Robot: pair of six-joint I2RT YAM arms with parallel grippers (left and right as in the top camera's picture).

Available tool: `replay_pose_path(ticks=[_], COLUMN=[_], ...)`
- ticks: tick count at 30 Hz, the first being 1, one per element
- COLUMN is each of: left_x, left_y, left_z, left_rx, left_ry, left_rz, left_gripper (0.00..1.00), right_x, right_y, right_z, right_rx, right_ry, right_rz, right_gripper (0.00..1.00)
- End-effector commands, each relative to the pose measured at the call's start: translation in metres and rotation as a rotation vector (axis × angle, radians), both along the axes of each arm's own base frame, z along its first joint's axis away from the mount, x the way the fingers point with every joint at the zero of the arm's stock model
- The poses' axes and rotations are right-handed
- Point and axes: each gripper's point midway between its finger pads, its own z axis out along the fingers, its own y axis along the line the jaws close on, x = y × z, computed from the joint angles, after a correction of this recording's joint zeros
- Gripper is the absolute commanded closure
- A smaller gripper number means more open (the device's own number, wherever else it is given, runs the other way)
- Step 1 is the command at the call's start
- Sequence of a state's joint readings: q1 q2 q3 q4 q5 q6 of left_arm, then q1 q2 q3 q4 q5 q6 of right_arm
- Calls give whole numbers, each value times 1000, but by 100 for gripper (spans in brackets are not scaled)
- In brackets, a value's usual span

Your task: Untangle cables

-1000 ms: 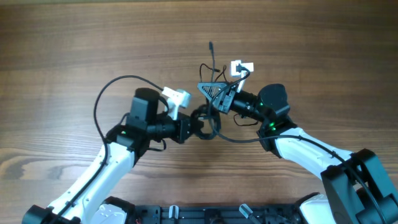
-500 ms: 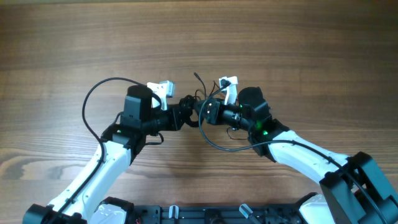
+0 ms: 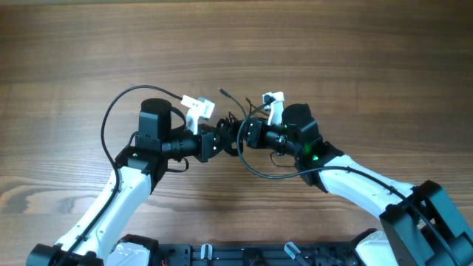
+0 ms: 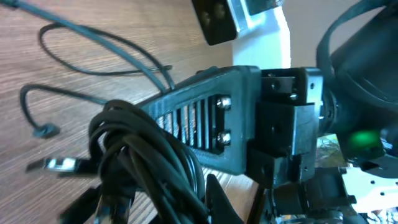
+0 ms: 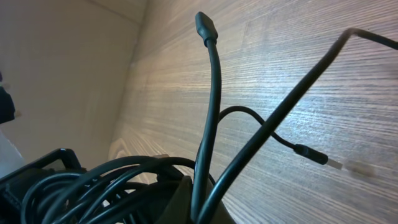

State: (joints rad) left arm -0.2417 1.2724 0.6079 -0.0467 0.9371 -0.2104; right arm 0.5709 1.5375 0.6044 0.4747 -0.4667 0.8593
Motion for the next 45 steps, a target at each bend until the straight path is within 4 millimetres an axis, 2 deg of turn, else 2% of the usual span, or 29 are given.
replay_pose_path(ticks=[1,3,5,9,13,15,18,19,21,23,24,25,26,27,28,31,35,38,40,43,45], left_x=[-13,-11,5,24,35,26,3,-6,-21,-30,-30,-27,-24,-20,-13,6,17,17,17,5,-4], left_y=[-13,-12,-3,10,24,13,-7,-12,-18,-20,-19,-17,-14,-9,-1,25,43,43,43,40,38], left_z=[25,22,10,1,1,10,25,31,40,47,47,47,47,47,47,47,46,46,46,45,37], left_rx=[-81,-68,16,88,100,46,-49,-87,-149,-191,-191,-190,-189,-187,-184,-177,-180,-180,-180,-194,-180], left_ry=[-90,-91,-97,-119,-123,-129,-144,-145,-138,-135,-134,-135,-136,-138,-142,-145,-120,-119,-119,-144,-163], left_rz=[-124,-110,-11,92,150,84,-60,-116,-200,-253,-251,-239,-228,-208,-175,-75,-2,-1,-1,-69,-109], left_gripper=[96,96,96,96,96,96,96,96,96,96,96,96,96,96,96,96,96,96,96,96,96], right_x=[-27,-32,-39,-41,-48,-48,-31,-28,-21,-15,-12,-8,-7,-6,-6,-5,0,-3,-13,-26,-39], right_y=[23,34,44,40,43,44,41,44,46,42,39,35,33,29,27,17,-2,-7,-5,-23,-51], right_z=[5,16,25,13,19,18,15,21,30,26,24,22,20,19,19,19,-2,-9,-3,27,58], right_rx=[59,93,128,109,139,133,121,144,174,152,127,106,100,102,110,133,86,56,27,100,221], right_ry=[44,17,3,80,86,82,43,10,-42,-51,-84,-105,-94,-78,-68,-34,63,61,-86,-319,-496], right_rz=[99,122,145,123,178,171,90,91,81,41,39,39,32,38,54,92,54,78,221,443,603], right_gripper=[95,96,95,96,96,95,96,95,92,91,87,78,76,64,59,28,1,0,0,1,3])
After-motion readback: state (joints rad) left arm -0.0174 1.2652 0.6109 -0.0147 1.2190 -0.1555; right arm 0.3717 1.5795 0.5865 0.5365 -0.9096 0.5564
